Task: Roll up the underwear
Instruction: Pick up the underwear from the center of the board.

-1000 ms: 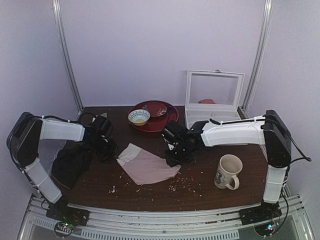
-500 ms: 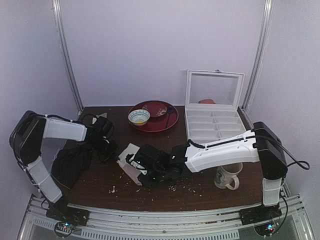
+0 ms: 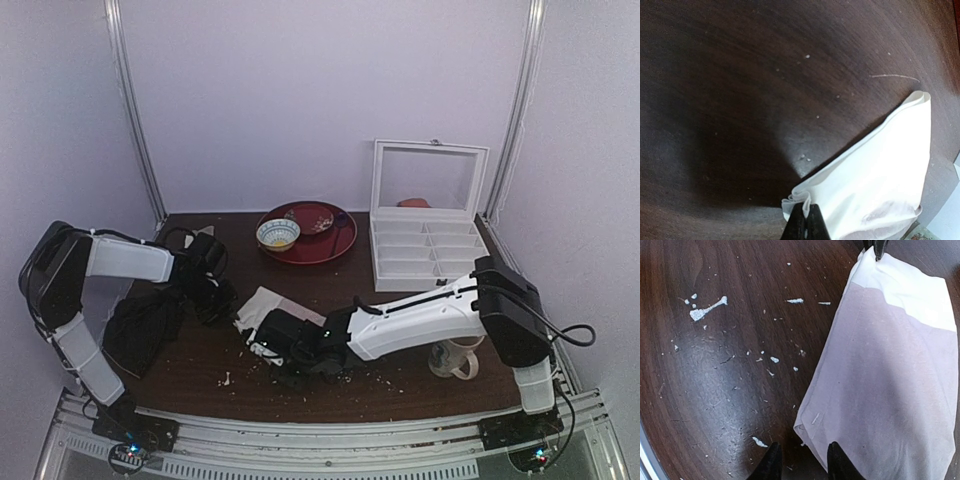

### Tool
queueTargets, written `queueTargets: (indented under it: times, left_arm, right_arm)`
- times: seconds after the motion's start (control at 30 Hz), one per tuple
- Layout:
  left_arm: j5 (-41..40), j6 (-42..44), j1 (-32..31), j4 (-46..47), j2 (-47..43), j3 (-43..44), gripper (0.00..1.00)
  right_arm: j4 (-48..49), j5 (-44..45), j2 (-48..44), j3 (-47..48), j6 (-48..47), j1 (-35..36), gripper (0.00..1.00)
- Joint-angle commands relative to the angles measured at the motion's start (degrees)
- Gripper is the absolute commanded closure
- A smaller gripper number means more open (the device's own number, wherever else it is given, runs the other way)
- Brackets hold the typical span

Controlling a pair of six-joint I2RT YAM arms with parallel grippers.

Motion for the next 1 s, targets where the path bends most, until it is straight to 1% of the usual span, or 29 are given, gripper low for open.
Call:
queueTargets:
  times: [0.0, 0.13, 0.27, 0.47, 0.53, 0.73, 0.8, 0.87, 0.97]
  left_arm:
    - [0.13, 0.67, -0.32, 0.73, -1.12, -0.05, 1.0]
    - [0.04, 0.7, -0.31, 0.64, -1.27, -0.24, 1.0]
    - [0.11, 0.56, -0.33, 0.63, -1.41, -0.32, 1.0]
    - [0.0, 0.52, -0.31, 0.57, -1.65, -0.5, 1.0]
    - [0.0, 0.49, -0.35, 0.55, -1.68, -0.5, 1.0]
    - [-0.05, 0.53, -0.33, 0.33, -1.65, -0.28, 1.0]
    - [-0.01, 0.55, -0.3, 0.28, -1.59, -0.11, 1.0]
    - [0.05, 0.62, -0.29, 0.22, -1.54, 0.01, 1.0]
    - [0.16, 0.7, -0.29, 0.12, -1.65, 0.19, 1.0]
  right_arm:
    - [-0.14, 0.78, 1.78, 2.12, -0.88, 0.37, 0.72]
    - [-0.12, 1.3, 2.83, 2.43, -1.14, 0.4, 0.73]
    - [-0.52, 1.65, 4.28, 2.62, -1.48, 0.4, 0.78]
    - [-0.57, 1.28, 5.8, 2.43, -1.42, 0.4, 0.81]
    - [-0.63, 1.39, 6.3, 2.57, -1.79, 0.42, 0.86]
    - [-0.6, 2.16, 6.99, 2.71, -1.37, 0.36, 0.95]
    - [-0.68, 2.6, 6.8, 2.68, -1.05, 0.36, 0.94]
    - [-0.65, 3.55, 5.93, 2.51, -0.8, 0.39, 0.83]
    - [-0.21, 4.63, 3.43, 1.73, -0.87, 0.36, 0.73]
